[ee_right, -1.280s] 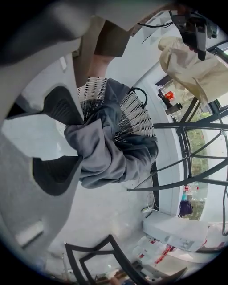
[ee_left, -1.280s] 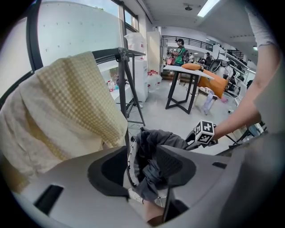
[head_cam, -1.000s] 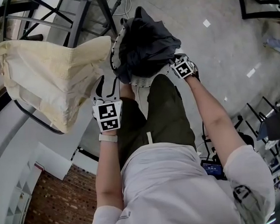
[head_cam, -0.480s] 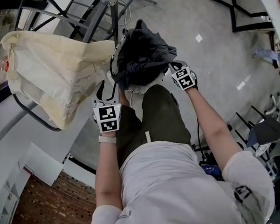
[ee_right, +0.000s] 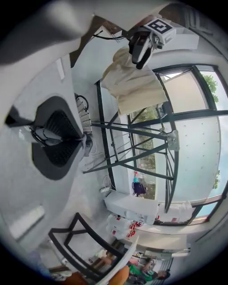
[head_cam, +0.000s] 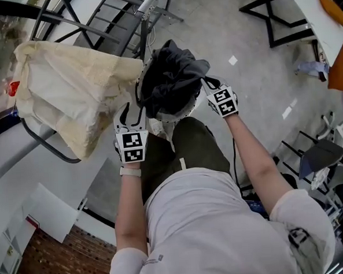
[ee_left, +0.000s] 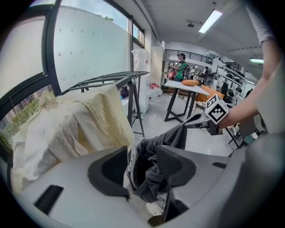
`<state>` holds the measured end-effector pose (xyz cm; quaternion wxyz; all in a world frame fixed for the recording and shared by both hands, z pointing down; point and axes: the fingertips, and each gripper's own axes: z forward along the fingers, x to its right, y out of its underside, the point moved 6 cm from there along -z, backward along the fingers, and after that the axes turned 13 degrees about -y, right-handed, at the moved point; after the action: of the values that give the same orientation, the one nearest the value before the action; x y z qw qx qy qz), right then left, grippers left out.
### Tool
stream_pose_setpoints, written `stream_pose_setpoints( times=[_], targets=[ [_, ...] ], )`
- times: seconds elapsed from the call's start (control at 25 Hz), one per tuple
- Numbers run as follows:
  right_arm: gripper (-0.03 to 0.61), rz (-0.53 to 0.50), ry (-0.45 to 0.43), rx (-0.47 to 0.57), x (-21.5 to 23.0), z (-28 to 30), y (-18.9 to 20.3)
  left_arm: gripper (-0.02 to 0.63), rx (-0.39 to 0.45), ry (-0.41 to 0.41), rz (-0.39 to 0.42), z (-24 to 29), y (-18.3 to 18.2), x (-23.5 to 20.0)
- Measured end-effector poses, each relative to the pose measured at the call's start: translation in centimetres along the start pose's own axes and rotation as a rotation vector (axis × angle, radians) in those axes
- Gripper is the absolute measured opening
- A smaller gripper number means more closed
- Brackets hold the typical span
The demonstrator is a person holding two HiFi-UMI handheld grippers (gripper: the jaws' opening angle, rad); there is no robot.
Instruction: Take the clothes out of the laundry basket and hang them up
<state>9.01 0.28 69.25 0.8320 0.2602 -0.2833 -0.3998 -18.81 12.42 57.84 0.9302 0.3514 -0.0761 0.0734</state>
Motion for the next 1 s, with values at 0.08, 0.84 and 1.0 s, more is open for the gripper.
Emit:
stream_pose_setpoints(
  times=[0.08,0.84,1.0],
  targets=[
    [0.023,-0.008,0.021,0.021,-1.0,-1.4,-1.5,0.186,0.020,0.026,0.017,-0.4,-0.3,-0.2],
    [0.023,-0.175,0.328,0.385,-10.8,-18.3,-18.7,0.186,0.172,0.296,0.127,-3.6,-1.3,0.4],
    [0.023,-0.194,0.393,0.456,-12.5,-21.0,-21.9,0.201,0.191,0.370,0.159,-3.6,-2.1,1.8]
  ],
)
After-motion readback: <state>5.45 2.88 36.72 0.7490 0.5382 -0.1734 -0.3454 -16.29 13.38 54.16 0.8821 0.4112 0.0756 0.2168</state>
